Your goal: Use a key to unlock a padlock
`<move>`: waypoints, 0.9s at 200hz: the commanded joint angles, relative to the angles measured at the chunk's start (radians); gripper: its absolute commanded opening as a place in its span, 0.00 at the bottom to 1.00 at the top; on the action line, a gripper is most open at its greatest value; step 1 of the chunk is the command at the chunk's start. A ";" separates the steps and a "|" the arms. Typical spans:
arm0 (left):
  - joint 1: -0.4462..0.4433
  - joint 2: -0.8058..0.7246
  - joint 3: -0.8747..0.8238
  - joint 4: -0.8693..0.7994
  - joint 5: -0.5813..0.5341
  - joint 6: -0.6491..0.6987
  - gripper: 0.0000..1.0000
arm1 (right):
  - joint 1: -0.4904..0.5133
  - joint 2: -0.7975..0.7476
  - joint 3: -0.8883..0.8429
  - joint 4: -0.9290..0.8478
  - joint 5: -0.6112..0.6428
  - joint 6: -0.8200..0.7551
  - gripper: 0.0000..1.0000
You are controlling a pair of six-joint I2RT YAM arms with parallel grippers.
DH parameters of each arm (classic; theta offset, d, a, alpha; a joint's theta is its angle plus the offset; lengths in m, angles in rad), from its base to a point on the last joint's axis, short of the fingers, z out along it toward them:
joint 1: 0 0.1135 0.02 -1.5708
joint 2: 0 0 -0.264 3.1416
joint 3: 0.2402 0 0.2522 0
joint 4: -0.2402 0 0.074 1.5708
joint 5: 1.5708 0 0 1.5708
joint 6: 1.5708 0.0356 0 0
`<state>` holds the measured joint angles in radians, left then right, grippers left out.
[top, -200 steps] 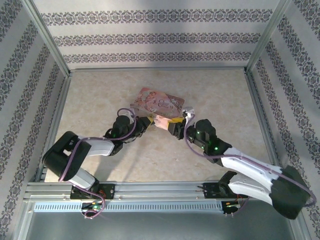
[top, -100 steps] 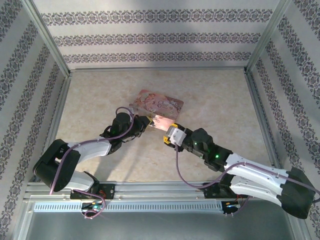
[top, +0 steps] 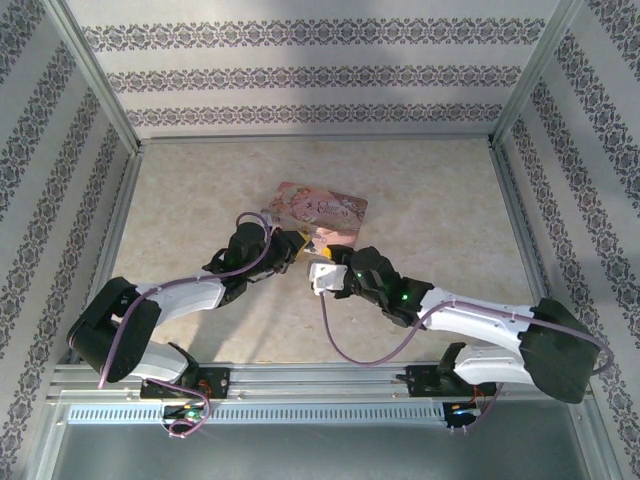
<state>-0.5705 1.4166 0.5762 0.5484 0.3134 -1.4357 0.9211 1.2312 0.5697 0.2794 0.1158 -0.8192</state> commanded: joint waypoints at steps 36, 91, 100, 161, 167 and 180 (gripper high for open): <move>-0.019 -0.014 0.043 0.001 0.013 -0.019 0.00 | 0.007 0.085 0.074 0.055 0.027 -0.074 0.41; -0.019 -0.012 0.037 0.021 0.019 -0.029 0.00 | 0.002 0.137 0.098 0.081 0.032 -0.080 0.35; -0.020 -0.010 0.037 0.024 0.018 -0.030 0.00 | 0.001 0.140 0.098 0.085 0.031 -0.079 0.34; -0.020 -0.011 0.031 0.039 0.020 -0.040 0.00 | -0.001 0.173 0.104 0.109 0.041 -0.071 0.27; -0.020 -0.011 0.030 0.040 0.019 -0.041 0.00 | -0.001 0.177 0.104 0.112 0.042 -0.069 0.26; -0.020 -0.010 0.031 0.043 0.020 -0.043 0.00 | -0.001 0.182 0.102 0.116 0.048 -0.067 0.25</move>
<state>-0.5705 1.4166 0.5804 0.5308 0.3206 -1.4597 0.9203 1.4002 0.6479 0.3599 0.1417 -0.8902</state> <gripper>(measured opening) 0.089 0.256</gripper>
